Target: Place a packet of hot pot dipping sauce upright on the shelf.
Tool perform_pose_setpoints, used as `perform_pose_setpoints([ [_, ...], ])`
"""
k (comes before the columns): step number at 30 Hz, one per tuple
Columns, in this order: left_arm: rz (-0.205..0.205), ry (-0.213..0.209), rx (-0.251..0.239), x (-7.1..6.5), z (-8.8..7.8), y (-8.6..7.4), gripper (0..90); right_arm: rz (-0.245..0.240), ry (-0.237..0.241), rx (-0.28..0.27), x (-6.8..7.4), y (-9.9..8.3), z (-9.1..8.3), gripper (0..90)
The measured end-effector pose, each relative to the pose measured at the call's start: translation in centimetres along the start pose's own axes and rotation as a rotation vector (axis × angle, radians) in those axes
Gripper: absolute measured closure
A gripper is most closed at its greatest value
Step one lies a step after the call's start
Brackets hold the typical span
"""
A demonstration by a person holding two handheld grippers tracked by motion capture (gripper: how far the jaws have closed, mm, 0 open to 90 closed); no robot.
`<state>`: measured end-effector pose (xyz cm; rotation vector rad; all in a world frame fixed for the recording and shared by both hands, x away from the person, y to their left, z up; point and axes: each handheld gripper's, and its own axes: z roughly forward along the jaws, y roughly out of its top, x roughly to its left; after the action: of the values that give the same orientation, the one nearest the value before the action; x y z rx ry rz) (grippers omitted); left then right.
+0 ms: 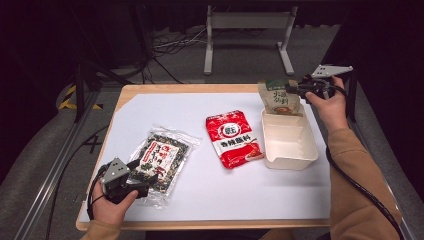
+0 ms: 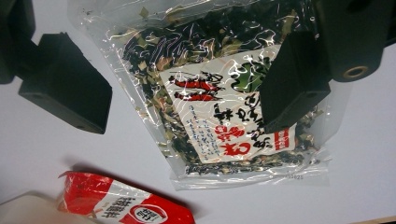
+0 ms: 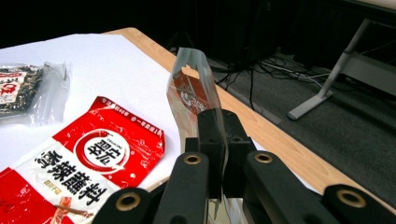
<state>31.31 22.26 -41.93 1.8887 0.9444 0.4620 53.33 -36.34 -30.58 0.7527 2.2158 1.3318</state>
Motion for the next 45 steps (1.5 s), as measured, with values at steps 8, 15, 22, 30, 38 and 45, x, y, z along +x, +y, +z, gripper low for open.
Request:
perform_pose_setpoints([
  [8,-0.004,-0.011,0.004,-0.1,0.4,0.2,17.9,0.035,-0.009,0.011,-0.1,-1.5,-0.3,88.1],
  [15,0.002,-0.016,0.005,-0.1,0.8,0.4,17.9,0.06,-0.032,0.033,-0.3,-2.3,-0.8,87.9],
  [22,0.007,-0.022,0.008,-0.1,1.0,0.5,17.8,0.081,-0.053,0.059,-0.5,-3.1,-0.9,88.1],
  [30,0.003,-0.023,0.01,-0.2,1.0,0.5,17.8,0.079,-0.07,0.078,-0.5,-3.0,-0.8,87.7],
  [38,0.002,-0.021,0.009,-0.2,1.0,0.5,17.3,0.101,-0.077,0.079,-0.4,-2.8,-0.7,76.9],
  [45,0.007,-0.025,0.01,-0.2,1.1,0.6,16.8,0.101,-0.111,0.048,-0.1,-2.2,-1.1,49.7],
])
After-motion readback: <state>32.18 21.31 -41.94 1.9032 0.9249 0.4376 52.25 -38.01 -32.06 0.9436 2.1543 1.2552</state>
